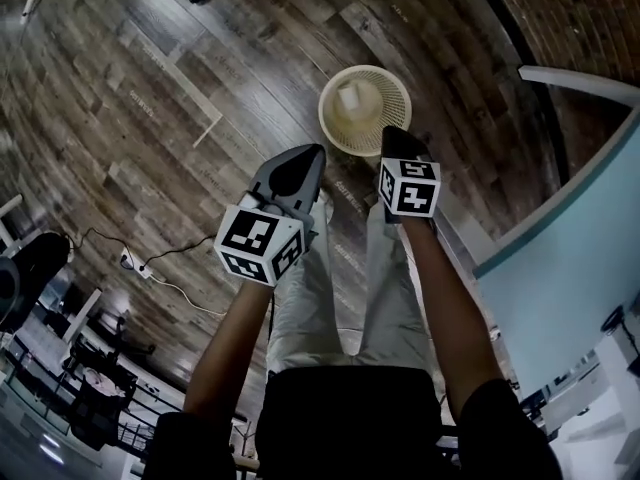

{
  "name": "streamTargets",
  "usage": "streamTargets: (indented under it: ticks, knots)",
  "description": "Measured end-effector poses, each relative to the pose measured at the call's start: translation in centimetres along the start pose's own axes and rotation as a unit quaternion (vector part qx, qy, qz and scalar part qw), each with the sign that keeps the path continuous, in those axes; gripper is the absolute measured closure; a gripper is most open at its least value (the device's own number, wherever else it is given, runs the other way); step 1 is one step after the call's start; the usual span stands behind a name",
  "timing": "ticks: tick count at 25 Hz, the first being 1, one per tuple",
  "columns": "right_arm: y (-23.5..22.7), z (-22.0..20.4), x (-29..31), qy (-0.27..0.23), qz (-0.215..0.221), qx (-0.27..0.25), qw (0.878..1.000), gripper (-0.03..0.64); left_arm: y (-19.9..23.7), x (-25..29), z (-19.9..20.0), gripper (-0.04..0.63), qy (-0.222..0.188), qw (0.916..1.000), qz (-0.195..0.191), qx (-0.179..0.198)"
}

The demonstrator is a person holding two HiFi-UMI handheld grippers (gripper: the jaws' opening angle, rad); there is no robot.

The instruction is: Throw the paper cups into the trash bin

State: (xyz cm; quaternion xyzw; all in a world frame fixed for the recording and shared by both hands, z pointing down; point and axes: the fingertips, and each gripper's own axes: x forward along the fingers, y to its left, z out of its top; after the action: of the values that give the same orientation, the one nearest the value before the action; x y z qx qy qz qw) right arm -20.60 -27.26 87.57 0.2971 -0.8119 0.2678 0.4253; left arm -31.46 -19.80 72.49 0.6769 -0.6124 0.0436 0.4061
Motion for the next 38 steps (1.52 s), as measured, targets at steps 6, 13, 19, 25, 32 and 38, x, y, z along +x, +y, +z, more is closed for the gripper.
streamTargets:
  ticks: [6,13,19,25,32,38]
  knots:
    - [1.8,4.2,-5.8,-0.025,0.025,-0.011,0.999,0.614,-3.1,-2.2,1.8,0.588,0.001,1.0,0.003,0.001]
    - [4.7,10.0,-12.4,-0.065,0.047,-0.02,0.997,0.614,-4.8,-6.1,6.8,0.588,-0.023,0.9996,-0.002,0.017]
    - [7.8,14.1,-17.9,-0.1,0.071,-0.031,0.992,0.614,-5.8,-8.8,10.8,0.588,-0.049,0.9979,0.004,0.043]
    - [11.0,17.3,-24.5,-0.142,0.086,-0.05,0.985,0.614,-8.1,-13.0,14.9,0.588,-0.088,0.9923,0.003,0.088]
    - [14.4,20.6,-30.4,-0.202,0.084,-0.052,0.974,0.614,-9.4,-16.5,18.2,0.588,-0.113,0.9824,-0.004,0.149]
    - [17.6,22.4,-33.7,-0.24,0.077,-0.062,0.966,0.614,-8.7,-19.5,19.9,0.588,-0.136,0.9785,-0.014,0.155]
